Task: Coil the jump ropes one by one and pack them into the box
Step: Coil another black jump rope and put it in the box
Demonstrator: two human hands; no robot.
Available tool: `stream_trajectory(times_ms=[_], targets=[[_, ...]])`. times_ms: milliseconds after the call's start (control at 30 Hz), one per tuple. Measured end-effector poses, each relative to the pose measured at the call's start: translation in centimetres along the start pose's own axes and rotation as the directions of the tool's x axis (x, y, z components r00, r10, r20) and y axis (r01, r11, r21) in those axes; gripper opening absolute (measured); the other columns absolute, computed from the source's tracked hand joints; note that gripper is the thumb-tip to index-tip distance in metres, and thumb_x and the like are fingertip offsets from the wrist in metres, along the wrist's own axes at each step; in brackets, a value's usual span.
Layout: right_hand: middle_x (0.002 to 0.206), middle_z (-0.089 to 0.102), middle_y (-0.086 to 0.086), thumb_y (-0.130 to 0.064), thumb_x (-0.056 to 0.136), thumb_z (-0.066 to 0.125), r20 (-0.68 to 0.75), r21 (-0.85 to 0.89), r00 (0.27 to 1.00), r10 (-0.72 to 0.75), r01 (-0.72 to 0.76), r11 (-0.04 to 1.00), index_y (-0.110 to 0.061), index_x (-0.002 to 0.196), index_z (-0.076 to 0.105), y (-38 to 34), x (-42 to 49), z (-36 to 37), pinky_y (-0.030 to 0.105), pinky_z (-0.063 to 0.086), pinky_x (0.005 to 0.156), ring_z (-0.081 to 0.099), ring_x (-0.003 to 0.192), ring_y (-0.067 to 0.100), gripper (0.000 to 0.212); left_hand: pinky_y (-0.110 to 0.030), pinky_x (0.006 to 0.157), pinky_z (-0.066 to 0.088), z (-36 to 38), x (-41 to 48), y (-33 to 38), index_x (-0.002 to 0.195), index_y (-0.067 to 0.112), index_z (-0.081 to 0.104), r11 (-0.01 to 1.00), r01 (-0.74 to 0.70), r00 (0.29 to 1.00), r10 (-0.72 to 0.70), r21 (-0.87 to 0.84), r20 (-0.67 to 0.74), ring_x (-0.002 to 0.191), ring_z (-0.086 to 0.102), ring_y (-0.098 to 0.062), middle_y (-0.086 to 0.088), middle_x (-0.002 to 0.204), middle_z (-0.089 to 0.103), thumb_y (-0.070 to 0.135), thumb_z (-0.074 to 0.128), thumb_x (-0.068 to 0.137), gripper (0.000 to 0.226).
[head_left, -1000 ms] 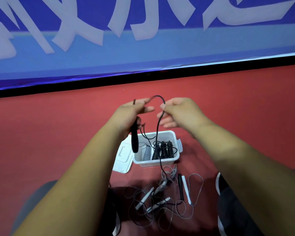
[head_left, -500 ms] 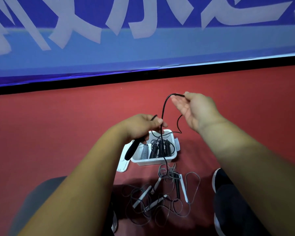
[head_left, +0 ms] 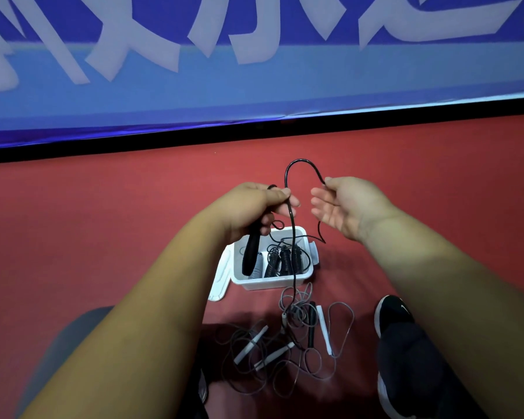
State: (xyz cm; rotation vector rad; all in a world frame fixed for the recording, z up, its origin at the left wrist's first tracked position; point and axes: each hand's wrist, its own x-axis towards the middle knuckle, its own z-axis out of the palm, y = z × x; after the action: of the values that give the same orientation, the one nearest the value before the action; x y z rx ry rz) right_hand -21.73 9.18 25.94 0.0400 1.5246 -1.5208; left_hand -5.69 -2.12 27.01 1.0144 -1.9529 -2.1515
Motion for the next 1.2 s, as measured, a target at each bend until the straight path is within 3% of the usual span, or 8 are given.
stream_trajectory(times_ms=[200, 300, 433, 533, 633, 767, 967, 1200], targets=[[0.093, 0.074, 0.003, -0.031, 0.113, 0.045, 0.049, -0.17, 0.995, 0.081, -0.072, 0.983, -0.014, 0.103, 0.06, 0.6, -0.7, 0.2, 0.036, 0.055, 0.066, 0.068, 0.083, 0.019, 0.025, -0.022, 0.047, 0.03, 0.6, -0.4, 1.1, 0.105, 0.01, 0.071, 0.984, 0.02, 1.0, -0.02, -0.174, 0.001, 0.047, 0.03, -0.006, -0.001, 0.085, 0.075, 0.024, 0.055, 0.107, 0.022], [0.098, 0.078, 0.007, -0.026, 0.112, 0.043, 0.127, -0.378, 0.984, 0.126, -0.07, 0.923, -0.009, 0.112, 0.066, 1.2, -0.8, 0.4, 0.037, 0.059, 0.069, 0.071, 0.085, 0.023, 0.029, -0.019, 0.045, 0.03, 0.6, -0.6, 1.5, 0.103, 0.014, 0.07, 0.962, 0.023, 0.999, -0.032, -0.273, -0.027, 0.044, 0.028, -0.004, 0.002, 0.088, 0.076, 0.025, 0.054, 0.107, 0.02], [0.109, 0.081, 0.004, -0.008, 0.102, 0.045, 0.234, -0.765, 0.961, 0.151, 0.086, 0.638, -0.014, 0.12, 0.074, 2.1, -1.3, 0.3, 0.03, 0.058, 0.075, 0.068, 0.09, 0.019, 0.035, -0.017, 0.041, 0.028, 0.3, -1.0, 2.1, 0.099, 0.016, 0.068, 0.92, 0.006, 0.996, -0.042, -0.392, -0.083, 0.041, 0.027, -0.002, 0.003, 0.087, 0.076, 0.024, 0.052, 0.107, 0.02], [0.11, 0.081, 0.001, -0.014, 0.101, 0.064, 0.337, -0.846, 0.908, 0.25, 0.175, 0.504, -0.012, 0.116, 0.079, 2.5, -2.2, 0.4, 0.024, 0.057, 0.077, 0.066, 0.093, 0.013, 0.02, -0.017, 0.041, 0.029, -0.3, -1.1, 2.0, 0.101, 0.017, 0.066, 0.904, -0.03, 0.985, -0.046, -0.427, -0.166, 0.04, 0.03, -0.002, 0.003, 0.082, 0.075, 0.024, 0.051, 0.108, 0.019], [0.109, 0.081, 0.009, -0.021, 0.108, 0.063, 0.399, -0.813, 0.876, 0.27, 0.202, 0.546, -0.007, 0.113, 0.078, 2.6, -2.6, 0.5, 0.029, 0.061, 0.085, 0.072, 0.093, 0.018, 0.021, -0.019, 0.043, 0.032, -1.3, -1.2, 1.6, 0.111, 0.015, 0.067, 0.915, -0.051, 0.968, -0.053, -0.401, -0.244, 0.042, 0.033, -0.004, 0.004, 0.084, 0.076, 0.029, 0.053, 0.108, 0.019], [0.097, 0.081, 0.011, -0.023, 0.111, 0.056, 0.459, -0.685, 0.879, 0.13, 0.256, 0.682, -0.005, 0.111, 0.072, 2.1, -3.4, 1.2, 0.034, 0.066, 0.079, 0.079, 0.093, 0.032, 0.024, -0.021, 0.047, 0.037, -2.2, -1.8, 0.7, 0.113, 0.014, 0.072, 0.982, -0.025, 0.961, -0.029, -0.189, -0.277, 0.047, 0.034, -0.008, 0.0, 0.103, 0.08, 0.036, 0.053, 0.108, 0.03], [0.083, 0.077, 0.014, -0.017, 0.112, 0.053, 0.396, -0.293, 0.918, -0.038, 0.165, 0.942, 0.0, 0.106, 0.065, 0.6, -4.0, 2.2, 0.033, 0.067, 0.064, 0.079, 0.07, 0.029, 0.021, -0.024, 0.051, 0.042, -2.2, -3.2, -1.0, 0.102, 0.014, 0.075, 0.982, 0.082, 0.996, -0.074, 0.171, -0.053, 0.046, 0.039, -0.01, -0.014, 0.115, 0.077, 0.016, 0.056, 0.104, 0.019], [0.069, 0.071, 0.005, -0.008, 0.112, 0.048, 0.36, 0.127, 0.932, -0.031, -0.016, 0.992, -0.002, 0.1, 0.059, -0.1, -3.8, 2.6, 0.024, 0.063, 0.059, 0.074, 0.061, 0.015, 0.017, -0.028, 0.059, 0.043, -2.0, -4.1, -2.4, 0.122, 0.021, 0.075, 0.908, 0.08, 0.975, -0.158, 0.411, 0.158, 0.056, 0.041, -0.015, 0.006, 0.119, 0.077, 0.008, 0.055, 0.104, 0.03]])
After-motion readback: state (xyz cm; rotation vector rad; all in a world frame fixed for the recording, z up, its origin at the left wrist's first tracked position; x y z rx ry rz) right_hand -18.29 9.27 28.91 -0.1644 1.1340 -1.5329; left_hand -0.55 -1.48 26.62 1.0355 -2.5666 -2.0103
